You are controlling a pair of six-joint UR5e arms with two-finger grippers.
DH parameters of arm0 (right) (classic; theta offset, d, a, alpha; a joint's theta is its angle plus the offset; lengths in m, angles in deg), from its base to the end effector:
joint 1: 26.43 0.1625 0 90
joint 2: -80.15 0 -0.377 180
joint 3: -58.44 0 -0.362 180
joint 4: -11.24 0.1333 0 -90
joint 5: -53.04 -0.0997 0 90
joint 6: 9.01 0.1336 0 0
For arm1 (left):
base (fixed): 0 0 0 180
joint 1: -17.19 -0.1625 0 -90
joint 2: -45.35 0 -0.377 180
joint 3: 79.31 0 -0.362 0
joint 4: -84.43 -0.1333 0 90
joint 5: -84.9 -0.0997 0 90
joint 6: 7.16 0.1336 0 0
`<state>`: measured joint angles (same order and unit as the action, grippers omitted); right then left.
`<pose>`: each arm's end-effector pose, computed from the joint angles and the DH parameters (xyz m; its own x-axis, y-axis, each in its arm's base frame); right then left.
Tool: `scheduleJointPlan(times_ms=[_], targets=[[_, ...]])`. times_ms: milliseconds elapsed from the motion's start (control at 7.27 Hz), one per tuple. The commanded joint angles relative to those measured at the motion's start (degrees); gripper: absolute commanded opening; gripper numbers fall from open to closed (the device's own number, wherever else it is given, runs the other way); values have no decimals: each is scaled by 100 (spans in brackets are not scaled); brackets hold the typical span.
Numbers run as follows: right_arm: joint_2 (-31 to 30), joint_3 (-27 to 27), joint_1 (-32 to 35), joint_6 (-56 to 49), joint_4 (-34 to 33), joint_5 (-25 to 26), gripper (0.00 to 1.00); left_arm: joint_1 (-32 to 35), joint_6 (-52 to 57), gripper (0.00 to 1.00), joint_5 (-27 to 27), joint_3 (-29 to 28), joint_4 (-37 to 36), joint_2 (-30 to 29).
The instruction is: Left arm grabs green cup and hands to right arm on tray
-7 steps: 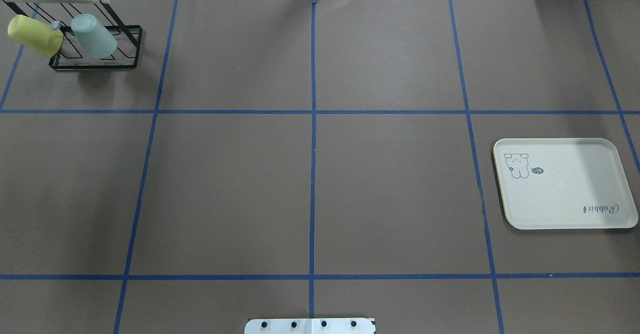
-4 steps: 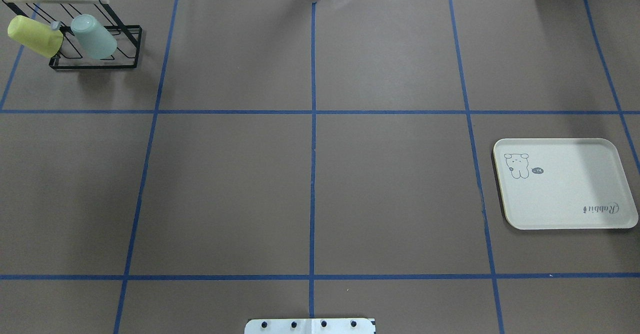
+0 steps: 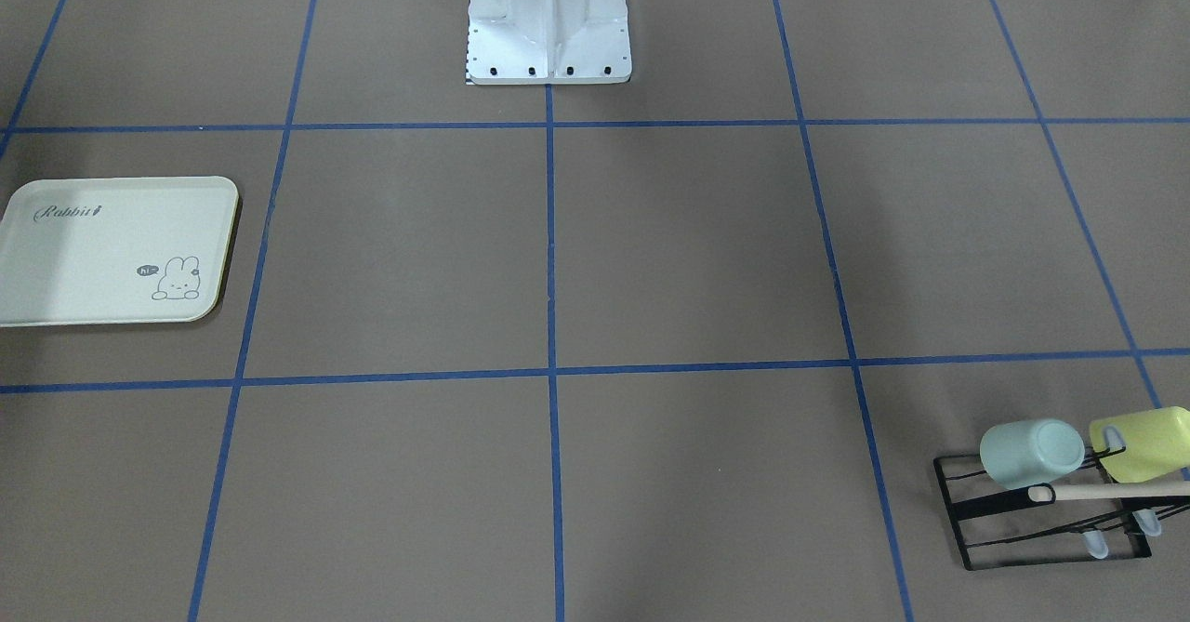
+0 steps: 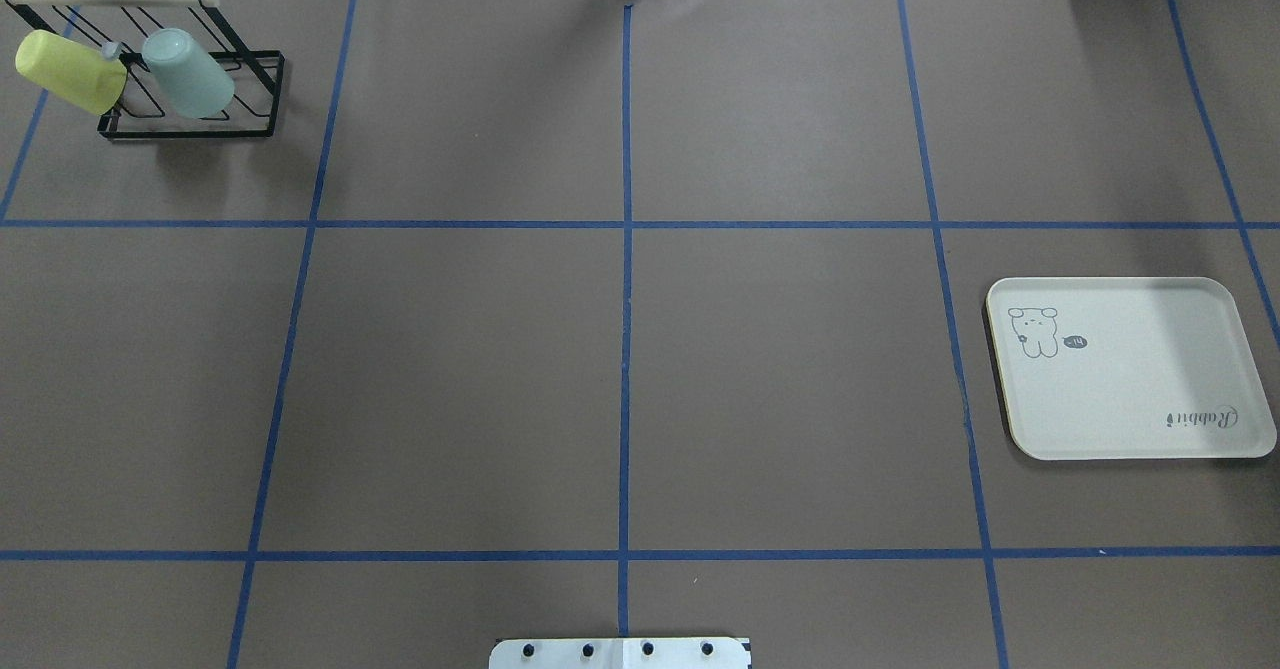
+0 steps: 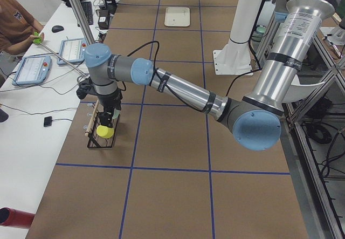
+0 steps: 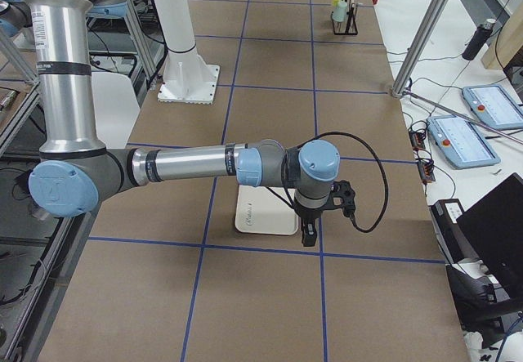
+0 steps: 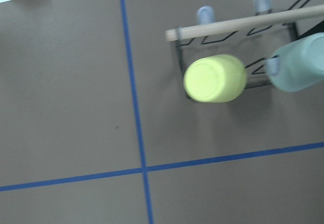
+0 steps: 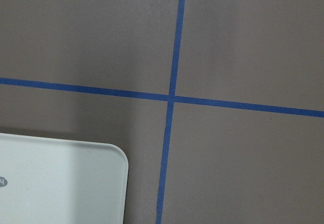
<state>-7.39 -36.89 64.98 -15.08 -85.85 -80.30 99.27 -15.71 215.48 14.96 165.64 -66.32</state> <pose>0.0533 -0.4746 0.5860 0.7258 -0.0962 0.6811 0.0524 0.9950 0.0847 0.0353 -0.5907 0.4221 0.7373 0.1507 -0.6585 -0.0223 0.9797 0.1992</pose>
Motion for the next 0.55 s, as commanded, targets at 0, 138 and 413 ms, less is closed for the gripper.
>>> scheduleJointPlan(times_ms=[0, 138, 413], targets=[[27, 6, 0, 0, -3, 18, 100, -716, -1635, 100, -15, -57, 1567, 40], [27, 6, 0, 0, -3, 1, 100, -789, -1850, 100, -15, -327, 2087, 5], [18, -3, 0, 0, -3, -8, 100, -964, -2497, 100, -23, -899, 3072, -48]])
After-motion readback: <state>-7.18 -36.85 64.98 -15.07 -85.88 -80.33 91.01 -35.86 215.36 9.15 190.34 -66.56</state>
